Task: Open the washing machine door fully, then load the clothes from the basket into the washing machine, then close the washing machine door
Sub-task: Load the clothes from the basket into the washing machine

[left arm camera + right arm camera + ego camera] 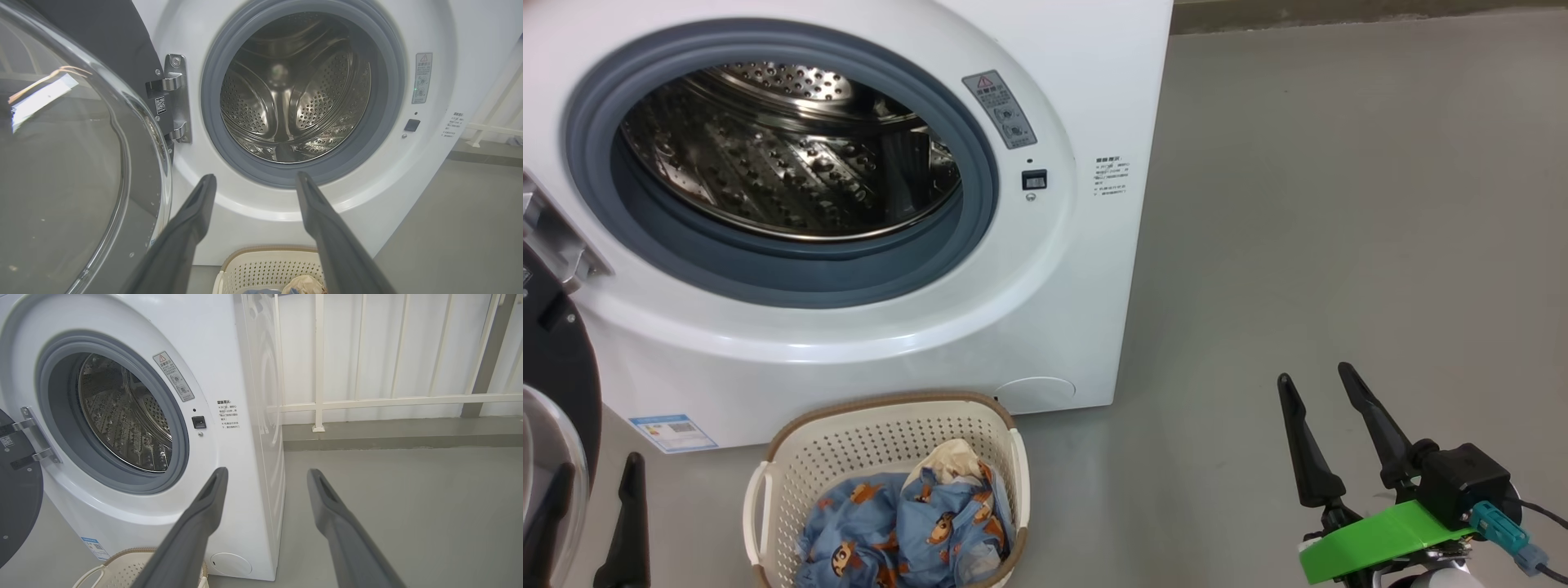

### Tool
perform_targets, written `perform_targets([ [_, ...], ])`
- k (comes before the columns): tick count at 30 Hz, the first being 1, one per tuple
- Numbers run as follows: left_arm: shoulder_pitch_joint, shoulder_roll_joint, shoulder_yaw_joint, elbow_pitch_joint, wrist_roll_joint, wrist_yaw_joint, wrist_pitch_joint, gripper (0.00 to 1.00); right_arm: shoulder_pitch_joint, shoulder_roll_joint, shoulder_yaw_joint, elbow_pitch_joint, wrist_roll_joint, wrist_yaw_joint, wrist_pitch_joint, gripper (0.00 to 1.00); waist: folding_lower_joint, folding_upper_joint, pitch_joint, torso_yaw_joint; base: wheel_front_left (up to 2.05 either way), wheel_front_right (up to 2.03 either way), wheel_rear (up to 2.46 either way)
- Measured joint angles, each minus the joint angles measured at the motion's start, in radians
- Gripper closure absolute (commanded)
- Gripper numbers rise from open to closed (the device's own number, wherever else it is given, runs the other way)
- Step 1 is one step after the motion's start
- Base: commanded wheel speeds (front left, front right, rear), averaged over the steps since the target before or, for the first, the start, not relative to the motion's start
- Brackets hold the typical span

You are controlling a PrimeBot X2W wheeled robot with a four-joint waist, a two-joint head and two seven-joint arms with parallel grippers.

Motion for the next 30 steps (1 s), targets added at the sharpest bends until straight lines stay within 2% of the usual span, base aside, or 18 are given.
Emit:
perform_targets([
  [12,-0.004,0.020,-0.016,-0.004,-0.008,0.000,0.000,0.00,0.000,0.000,0.011,-0.027,0.007,0.000,0.000,0.00,0.0000,0.0000,0.038,-0.004,0.00,0.00,0.00],
  [24,-0.028,0.105,-0.037,-0.037,-0.082,0.000,0.000,0.00,0.000,0.000,0.032,-0.092,0.018,0.000,0.000,0.00,0.0000,0.0000,0.155,-0.023,0.00,0.00,0.00],
  [30,-0.068,0.170,-0.064,-0.033,-0.140,0.000,0.000,0.00,-0.001,0.000,0.048,-0.131,0.038,0.000,0.000,0.00,0.0000,0.0000,0.234,-0.042,0.00,0.00,0.00],
])
